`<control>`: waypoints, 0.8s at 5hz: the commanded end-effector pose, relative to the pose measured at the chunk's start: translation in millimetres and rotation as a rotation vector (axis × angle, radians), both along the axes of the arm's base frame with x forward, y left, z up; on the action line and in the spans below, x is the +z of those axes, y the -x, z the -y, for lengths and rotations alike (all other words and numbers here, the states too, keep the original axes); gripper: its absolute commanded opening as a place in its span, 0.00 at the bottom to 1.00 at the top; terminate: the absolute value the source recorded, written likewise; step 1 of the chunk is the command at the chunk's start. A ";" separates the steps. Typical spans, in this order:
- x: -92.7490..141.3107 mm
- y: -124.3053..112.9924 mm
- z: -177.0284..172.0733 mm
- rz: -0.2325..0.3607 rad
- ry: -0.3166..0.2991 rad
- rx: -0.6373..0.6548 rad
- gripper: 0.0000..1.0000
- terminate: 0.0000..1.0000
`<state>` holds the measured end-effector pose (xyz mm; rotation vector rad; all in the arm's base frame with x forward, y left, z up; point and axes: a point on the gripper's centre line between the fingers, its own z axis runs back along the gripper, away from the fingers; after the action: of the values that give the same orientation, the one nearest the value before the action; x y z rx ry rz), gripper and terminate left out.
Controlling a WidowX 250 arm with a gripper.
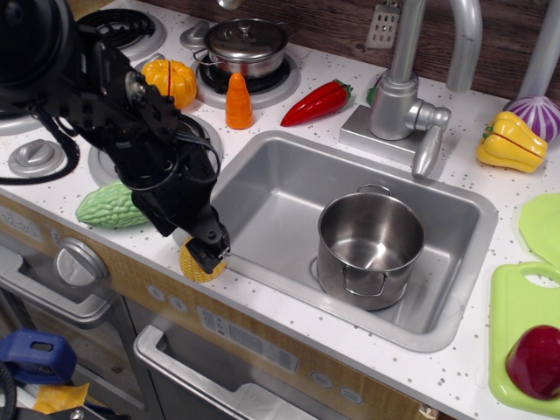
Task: Put corn in pot which is in sink
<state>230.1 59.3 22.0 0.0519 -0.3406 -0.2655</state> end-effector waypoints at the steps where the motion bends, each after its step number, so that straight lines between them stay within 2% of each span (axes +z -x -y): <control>1: -5.3 1.3 -9.2 0.048 0.014 0.008 1.00 0.00; 2: -9.1 1.3 -9.0 0.061 0.019 0.018 1.00 0.00; 3: -6.0 -1.9 -8.3 0.062 0.023 0.032 0.00 0.00; 4: -3.2 -0.4 -4.1 0.070 0.010 0.033 0.00 0.00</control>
<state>227.2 55.8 19.7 0.0504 -0.3830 -0.2259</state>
